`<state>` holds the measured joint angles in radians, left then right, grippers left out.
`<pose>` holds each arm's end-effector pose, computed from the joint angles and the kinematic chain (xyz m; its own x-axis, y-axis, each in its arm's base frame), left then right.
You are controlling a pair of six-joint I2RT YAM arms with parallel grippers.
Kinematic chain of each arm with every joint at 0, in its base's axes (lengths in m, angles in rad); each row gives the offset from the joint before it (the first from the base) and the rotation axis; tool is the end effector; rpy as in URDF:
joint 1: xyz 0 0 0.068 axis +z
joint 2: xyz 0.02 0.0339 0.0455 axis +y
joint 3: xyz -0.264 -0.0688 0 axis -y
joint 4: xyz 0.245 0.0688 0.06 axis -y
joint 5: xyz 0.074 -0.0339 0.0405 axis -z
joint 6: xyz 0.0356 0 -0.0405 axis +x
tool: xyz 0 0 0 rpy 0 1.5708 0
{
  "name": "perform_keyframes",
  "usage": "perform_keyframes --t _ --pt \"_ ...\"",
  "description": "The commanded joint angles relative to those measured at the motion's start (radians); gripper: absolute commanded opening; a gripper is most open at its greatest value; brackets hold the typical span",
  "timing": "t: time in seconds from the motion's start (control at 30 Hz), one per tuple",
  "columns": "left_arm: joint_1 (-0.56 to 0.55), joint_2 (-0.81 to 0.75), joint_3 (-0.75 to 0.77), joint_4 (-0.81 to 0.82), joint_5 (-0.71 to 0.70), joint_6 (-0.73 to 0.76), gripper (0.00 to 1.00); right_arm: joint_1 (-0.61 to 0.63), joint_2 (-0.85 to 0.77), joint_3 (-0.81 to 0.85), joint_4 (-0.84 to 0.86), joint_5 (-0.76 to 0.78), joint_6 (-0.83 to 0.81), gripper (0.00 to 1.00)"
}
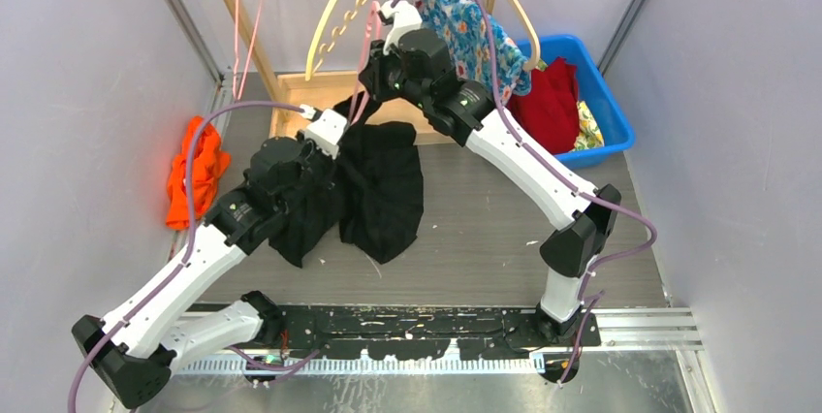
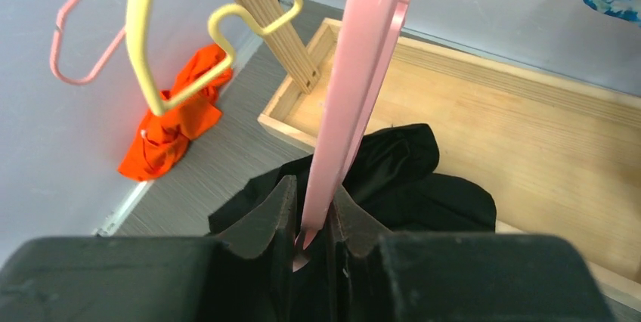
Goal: Remove the skirt from the hanger
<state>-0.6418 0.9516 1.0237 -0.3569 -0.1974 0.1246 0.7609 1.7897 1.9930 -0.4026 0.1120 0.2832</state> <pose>0.1735 -0.1209 0.3754 -0.1691 0.2785 -0.9454 0.4608 0.8703 0.1739 0.3014 0.2815 0.4578 -0.3070 0.0911 -0.9473 -0.5417 0.8017 0.2527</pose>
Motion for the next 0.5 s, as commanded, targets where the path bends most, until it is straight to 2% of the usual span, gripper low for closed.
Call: perform_keyframes --t 0.0,0.13,0.3,0.33,0.4,0.47 --pt "0.012 -0.064 -0.110 -0.071 -0.036 -0.073 0.02 -0.059 -0.120 0.044 0.093 0.251 -0.186 0.01" --pt "0.011 -0.096 -0.215 -0.023 -0.005 -0.135 0.21 -0.059 -0.130 0.038 0.125 0.259 -0.204 0.01" --pt "0.011 -0.070 -0.305 0.038 -0.016 -0.155 0.24 -0.060 -0.132 0.064 0.135 0.266 -0.210 0.01" --pt "0.011 -0.060 -0.310 0.041 -0.011 -0.161 0.23 -0.060 -0.133 0.064 0.136 0.266 -0.208 0.01" --pt "0.011 -0.046 -0.307 0.048 -0.007 -0.168 0.01 -0.059 -0.139 0.066 0.137 0.267 -0.211 0.01" --pt "0.012 -0.038 -0.280 0.048 -0.024 -0.162 0.00 -0.060 -0.144 0.063 0.136 0.267 -0.213 0.01"
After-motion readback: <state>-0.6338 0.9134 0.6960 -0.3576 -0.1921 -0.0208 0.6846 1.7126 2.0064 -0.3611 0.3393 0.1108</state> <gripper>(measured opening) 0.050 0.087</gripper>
